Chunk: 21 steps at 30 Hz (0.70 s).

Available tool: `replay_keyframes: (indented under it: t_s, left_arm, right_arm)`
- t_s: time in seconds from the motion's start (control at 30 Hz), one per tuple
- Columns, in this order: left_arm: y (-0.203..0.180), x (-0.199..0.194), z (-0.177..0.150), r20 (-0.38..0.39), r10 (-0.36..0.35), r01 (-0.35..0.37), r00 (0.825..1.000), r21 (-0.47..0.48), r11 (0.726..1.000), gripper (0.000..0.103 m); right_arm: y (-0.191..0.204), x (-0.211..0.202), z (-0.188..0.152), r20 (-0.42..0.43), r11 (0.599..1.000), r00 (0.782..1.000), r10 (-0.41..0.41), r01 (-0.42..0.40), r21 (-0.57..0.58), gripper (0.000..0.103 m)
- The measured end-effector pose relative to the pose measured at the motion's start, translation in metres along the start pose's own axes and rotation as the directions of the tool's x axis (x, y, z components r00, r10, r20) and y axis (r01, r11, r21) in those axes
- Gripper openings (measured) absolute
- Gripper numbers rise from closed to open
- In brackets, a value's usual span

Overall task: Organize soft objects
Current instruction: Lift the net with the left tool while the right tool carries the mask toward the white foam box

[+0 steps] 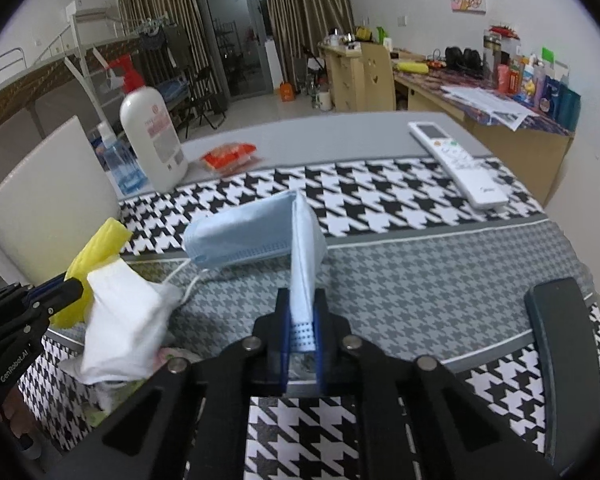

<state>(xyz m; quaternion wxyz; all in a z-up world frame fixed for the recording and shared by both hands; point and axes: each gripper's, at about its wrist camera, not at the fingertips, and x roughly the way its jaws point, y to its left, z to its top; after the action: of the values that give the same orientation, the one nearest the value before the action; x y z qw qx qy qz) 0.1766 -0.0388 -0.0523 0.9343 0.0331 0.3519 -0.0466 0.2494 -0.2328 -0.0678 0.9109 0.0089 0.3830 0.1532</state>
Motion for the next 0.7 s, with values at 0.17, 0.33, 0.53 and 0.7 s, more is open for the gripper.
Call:
replay_keyframes:
  t_s: [0.17,0.33,0.53,0.7]
  left_arm:
    - [0.001,-0.016,0.002,0.044,-0.02,0.02,0.999,0.005,1.0,0.01]
    - [0.001,-0.035,0.005,0.088,-0.057,0.056,0.994,0.011,0.998,0.01]
    - [0.002,-0.052,0.005,0.127,-0.104,0.102,0.987,0.023,0.995,0.01]
    - [0.006,-0.059,0.004,0.14,-0.106,0.105,0.984,0.016,0.994,0.01]
  right_arm:
    - [0.001,-0.02,0.003,0.051,1.0,0.999,-0.004,0.004,0.008,0.013]
    - [0.004,-0.038,0.004,0.103,1.0,0.995,0.002,-0.003,0.016,0.013]
    - [0.01,-0.051,0.004,0.136,1.0,0.991,0.001,-0.003,0.015,0.013]
    - [0.017,-0.061,0.003,0.157,1.0,0.988,0.003,-0.004,0.006,0.013]
